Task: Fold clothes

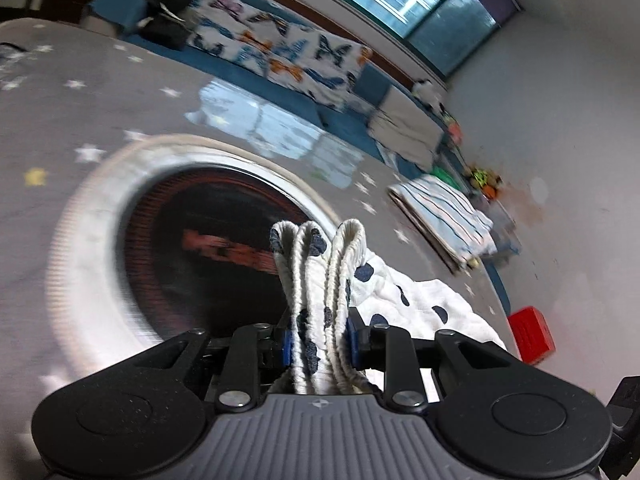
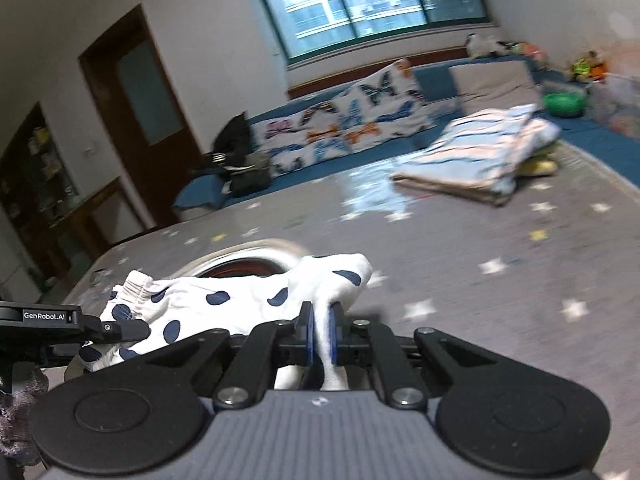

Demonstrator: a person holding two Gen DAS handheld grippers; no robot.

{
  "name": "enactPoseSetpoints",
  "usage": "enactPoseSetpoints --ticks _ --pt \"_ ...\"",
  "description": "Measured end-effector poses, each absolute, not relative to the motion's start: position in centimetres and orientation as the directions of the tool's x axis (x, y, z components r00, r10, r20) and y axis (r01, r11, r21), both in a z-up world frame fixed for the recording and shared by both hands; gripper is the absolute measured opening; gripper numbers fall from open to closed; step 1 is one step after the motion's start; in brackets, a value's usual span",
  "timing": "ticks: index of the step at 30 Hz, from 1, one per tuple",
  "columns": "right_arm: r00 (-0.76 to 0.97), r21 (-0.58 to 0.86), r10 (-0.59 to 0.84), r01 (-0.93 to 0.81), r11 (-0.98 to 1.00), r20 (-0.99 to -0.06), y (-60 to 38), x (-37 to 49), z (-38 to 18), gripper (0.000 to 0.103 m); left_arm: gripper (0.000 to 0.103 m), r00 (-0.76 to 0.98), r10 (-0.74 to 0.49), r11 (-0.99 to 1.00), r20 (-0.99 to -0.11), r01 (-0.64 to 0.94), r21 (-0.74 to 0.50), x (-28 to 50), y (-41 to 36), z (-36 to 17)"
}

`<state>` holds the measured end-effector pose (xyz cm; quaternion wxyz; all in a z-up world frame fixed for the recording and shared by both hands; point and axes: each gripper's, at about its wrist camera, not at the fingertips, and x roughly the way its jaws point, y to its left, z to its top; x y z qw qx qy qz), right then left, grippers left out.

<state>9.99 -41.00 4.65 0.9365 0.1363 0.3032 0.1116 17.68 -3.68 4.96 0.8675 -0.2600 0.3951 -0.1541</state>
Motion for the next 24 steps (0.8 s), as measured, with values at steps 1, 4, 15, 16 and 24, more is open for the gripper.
enactPoseSetpoints --ticks 1,4,15,16,24 --pt "0.793 0.317 0.277 -0.112 0.942 -0.542 -41.8 10.2 4.6 0.007 0.027 0.631 -0.482 0.815 -0.608 0.070 -0.575 18.2 -4.6 4.9" --pt "0.798 0.307 0.241 -0.074 0.949 -0.552 -44.2 10.6 4.2 0.007 0.027 0.605 -0.504 0.814 -0.616 0.096 -0.572 19.5 -7.5 4.4" --pt "0.794 0.275 0.130 0.049 0.960 -0.594 -49.5 12.0 1.9 0.007 0.027 0.557 -0.514 0.838 -0.652 0.164 -0.521 22.7 -13.9 2.7" --pt "0.791 0.272 0.122 0.058 0.961 -0.600 -49.8 12.1 1.6 0.007 0.027 0.553 -0.512 0.841 -0.657 0.169 -0.513 22.8 -14.2 2.6" --pt "0.783 0.231 0.105 0.050 0.972 -0.613 -50.4 12.5 1.6 0.024 0.037 0.532 -0.479 0.871 -0.698 0.186 -0.456 23.5 -15.1 2.1"
